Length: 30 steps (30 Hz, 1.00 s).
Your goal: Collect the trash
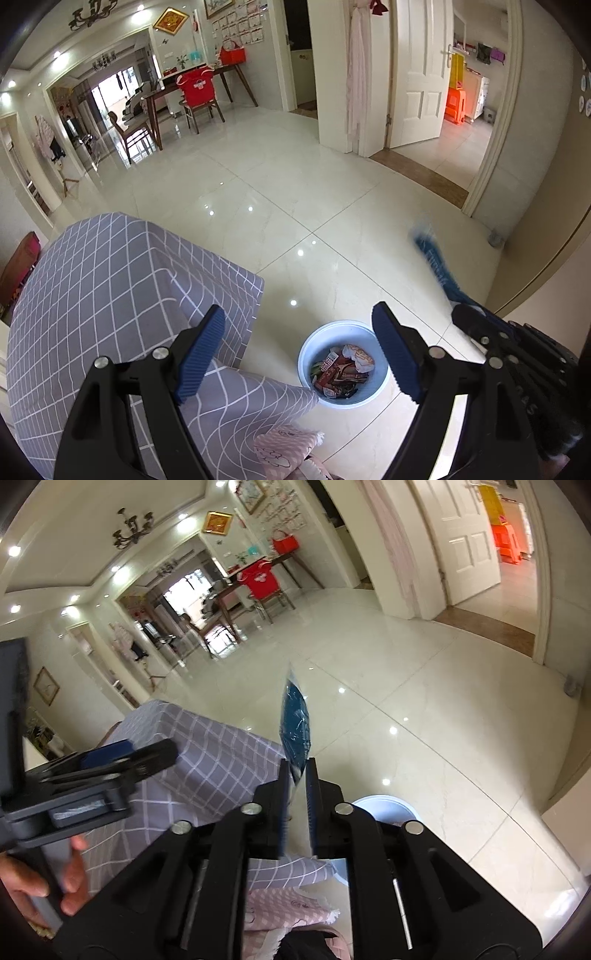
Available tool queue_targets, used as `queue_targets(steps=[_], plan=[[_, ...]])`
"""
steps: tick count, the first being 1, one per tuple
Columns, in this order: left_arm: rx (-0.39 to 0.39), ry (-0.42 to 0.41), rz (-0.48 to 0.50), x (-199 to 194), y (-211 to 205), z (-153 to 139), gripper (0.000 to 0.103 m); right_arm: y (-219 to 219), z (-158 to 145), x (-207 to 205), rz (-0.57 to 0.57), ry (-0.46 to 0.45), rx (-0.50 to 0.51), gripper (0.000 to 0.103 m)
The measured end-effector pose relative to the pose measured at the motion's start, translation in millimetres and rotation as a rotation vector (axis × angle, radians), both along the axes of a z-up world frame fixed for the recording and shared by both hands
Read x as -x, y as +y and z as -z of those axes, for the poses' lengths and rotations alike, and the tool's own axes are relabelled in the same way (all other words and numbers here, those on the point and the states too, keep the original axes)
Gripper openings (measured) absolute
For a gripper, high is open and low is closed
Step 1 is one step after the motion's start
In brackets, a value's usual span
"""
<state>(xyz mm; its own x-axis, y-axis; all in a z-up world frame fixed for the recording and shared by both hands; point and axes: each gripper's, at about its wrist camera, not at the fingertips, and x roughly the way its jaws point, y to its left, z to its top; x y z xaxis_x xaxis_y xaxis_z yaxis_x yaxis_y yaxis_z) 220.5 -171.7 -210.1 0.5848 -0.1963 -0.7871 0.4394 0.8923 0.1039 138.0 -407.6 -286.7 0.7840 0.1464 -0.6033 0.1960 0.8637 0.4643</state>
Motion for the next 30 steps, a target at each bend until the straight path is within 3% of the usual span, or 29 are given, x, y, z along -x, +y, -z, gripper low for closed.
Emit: queue_targets(steps=[1,2,8,12,19,30], plan=[[0.000,0.000,-0.004,-0.1,1.2,-0.6,0.080,-0.2,2.6,-1.9,0.009,0.016,0.001,0.066],[0.000,0.000,-0.010,0.0,3.2,-1.9,0.080,-0.5,5.5,-2.4,0.022,0.025,0.000,0.072],[0.003,-0.011,-0.042,7.6,20.1,-10.5,0.081,2.9,8.9,4.9,0.009,0.042,-0.019,0.072],[0.016,-0.026,-0.065,20.5,34.1,-23.0,0.082,10.4,-9.8,14.9,-0.007,0.021,-0.009,0.072],[0.030,-0.087,-0.106,58.3,61.3,-62.8,0.087,31.0,-65.2,46.3,-0.048,-0.072,0.035,0.076],[0.095,-0.257,-0.203,139.8,115.6,-134.2,0.094,70.2,-148.7,113.9,-0.085,-0.232,0.124,0.088]])
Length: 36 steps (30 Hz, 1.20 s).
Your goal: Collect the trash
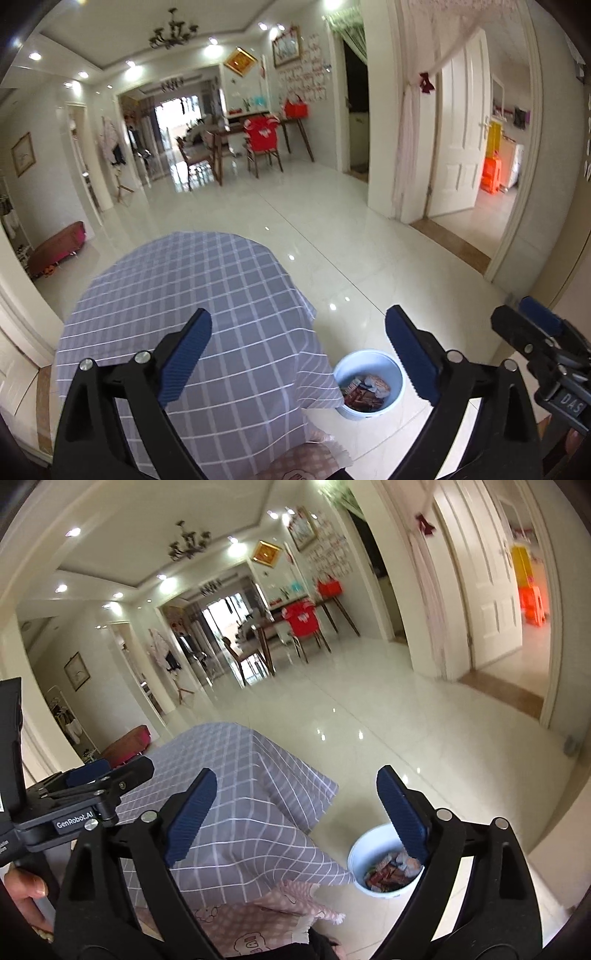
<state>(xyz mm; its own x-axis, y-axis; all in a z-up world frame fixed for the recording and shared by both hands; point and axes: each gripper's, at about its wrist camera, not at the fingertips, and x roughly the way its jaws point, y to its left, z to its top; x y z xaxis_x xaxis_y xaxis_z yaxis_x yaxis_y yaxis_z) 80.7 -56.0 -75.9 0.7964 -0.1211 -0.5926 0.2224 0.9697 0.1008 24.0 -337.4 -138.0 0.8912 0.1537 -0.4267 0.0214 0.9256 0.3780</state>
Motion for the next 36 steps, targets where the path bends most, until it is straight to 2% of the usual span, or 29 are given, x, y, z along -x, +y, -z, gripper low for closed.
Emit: queue_targets(steps=[4,13,21,36], plan=[[0.019,-0.048,-0.042,25.3,16.7,-18.0,0.094,17.0,-23.1,22.7,-0.018,-0.064,0.048,0.089],[0.023,-0.180,-0.069,81.1,32.2,-46.6,0.094,32.3,-49.2,62.5,-0.040,-0.174,0.093,0.091],[0.022,-0.272,-0.111,116.4,39.9,-57.0,0.094,40.4,-52.2,79.0,-0.065,-0.213,0.114,0.092],[0.032,-0.324,-0.108,160.1,35.0,-46.3,0.094,41.2,-38.3,120.9,-0.072,-0.253,0.137,0.092]])
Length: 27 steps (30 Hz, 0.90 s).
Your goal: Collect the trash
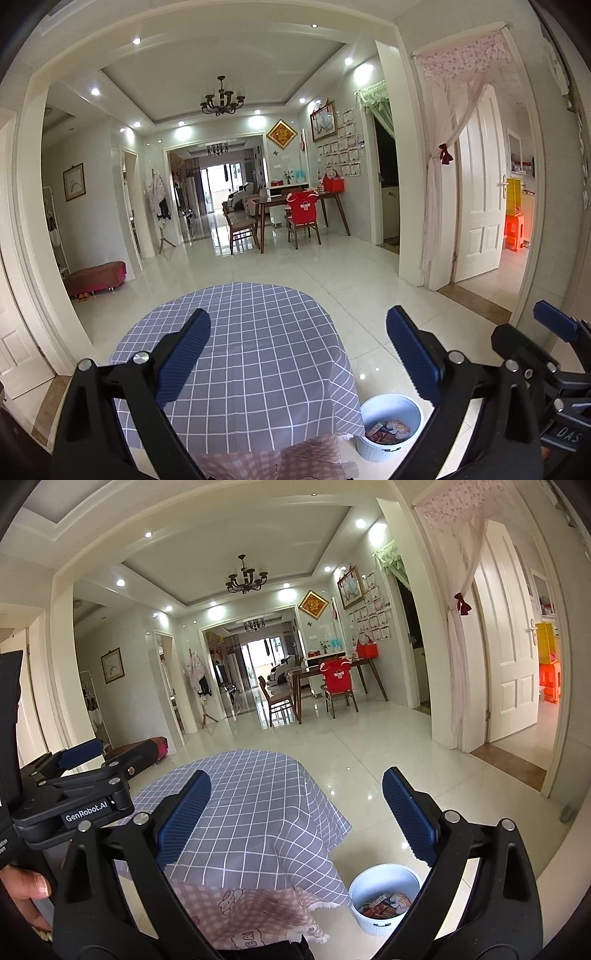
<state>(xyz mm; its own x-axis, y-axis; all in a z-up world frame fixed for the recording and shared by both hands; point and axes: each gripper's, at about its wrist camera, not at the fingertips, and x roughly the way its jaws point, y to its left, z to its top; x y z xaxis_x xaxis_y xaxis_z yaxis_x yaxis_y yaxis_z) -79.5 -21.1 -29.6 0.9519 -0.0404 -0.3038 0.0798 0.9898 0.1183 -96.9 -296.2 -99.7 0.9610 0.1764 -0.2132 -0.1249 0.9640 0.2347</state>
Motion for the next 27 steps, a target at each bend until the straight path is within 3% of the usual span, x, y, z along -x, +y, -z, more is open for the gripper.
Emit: queue_targets(steps=[27], plan=[[-0.018,-0.031,0.004,30.2,-10.5,7.5,0.094,-19.6,18.0,21.4,-0.011,-0.026,-0.003,0.093]])
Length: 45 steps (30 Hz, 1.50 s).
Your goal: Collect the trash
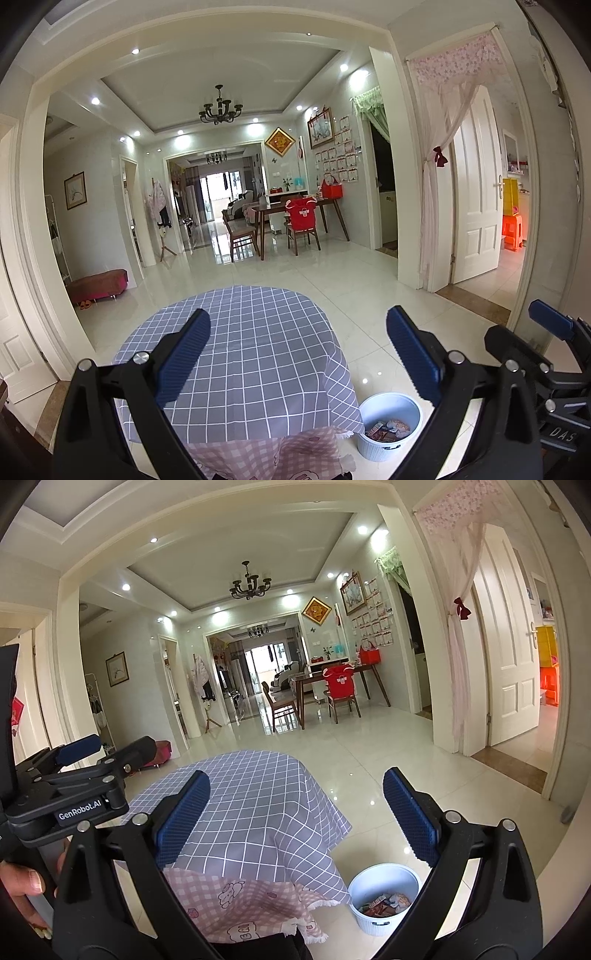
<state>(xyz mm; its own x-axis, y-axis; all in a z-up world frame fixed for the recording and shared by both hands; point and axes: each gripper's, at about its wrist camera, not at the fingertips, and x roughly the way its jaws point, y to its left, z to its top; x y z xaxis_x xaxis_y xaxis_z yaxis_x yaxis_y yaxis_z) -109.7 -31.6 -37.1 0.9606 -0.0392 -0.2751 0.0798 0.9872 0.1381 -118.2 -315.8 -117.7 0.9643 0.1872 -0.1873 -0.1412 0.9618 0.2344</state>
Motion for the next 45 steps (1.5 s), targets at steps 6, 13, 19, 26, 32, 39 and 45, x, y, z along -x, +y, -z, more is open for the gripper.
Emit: queue_targets(steps=[6,13,19,26,32,39,45], plan=[[-0.001,0.001,0.002,-1.2,2.8,-0.1,0.094,1.5,0.6,2.0,-0.001,0.000,0.000,0.093],[0.000,0.005,0.005,-0.9,0.9,5.4,0.094,-0.3,2.7,2.3,-0.001,0.003,-0.001,0.093],[0.002,0.009,0.007,-0.3,0.3,9.0,0.094,0.2,3.5,2.8,-0.002,0.004,-0.004,0.093],[0.002,0.010,0.007,0.0,0.2,9.9,0.094,-0.2,9.3,3.4,0.000,0.008,-0.006,0.093],[0.003,0.012,0.009,-1.0,0.0,9.5,0.094,-0.8,11.7,4.3,-0.002,0.010,-0.007,0.093],[0.002,0.014,0.010,-0.6,-1.7,10.7,0.094,0.5,14.1,5.1,0.000,0.011,-0.007,0.093],[0.002,0.016,0.012,0.6,-0.9,14.7,0.094,1.8,14.0,4.6,0.000,0.013,-0.007,0.093]])
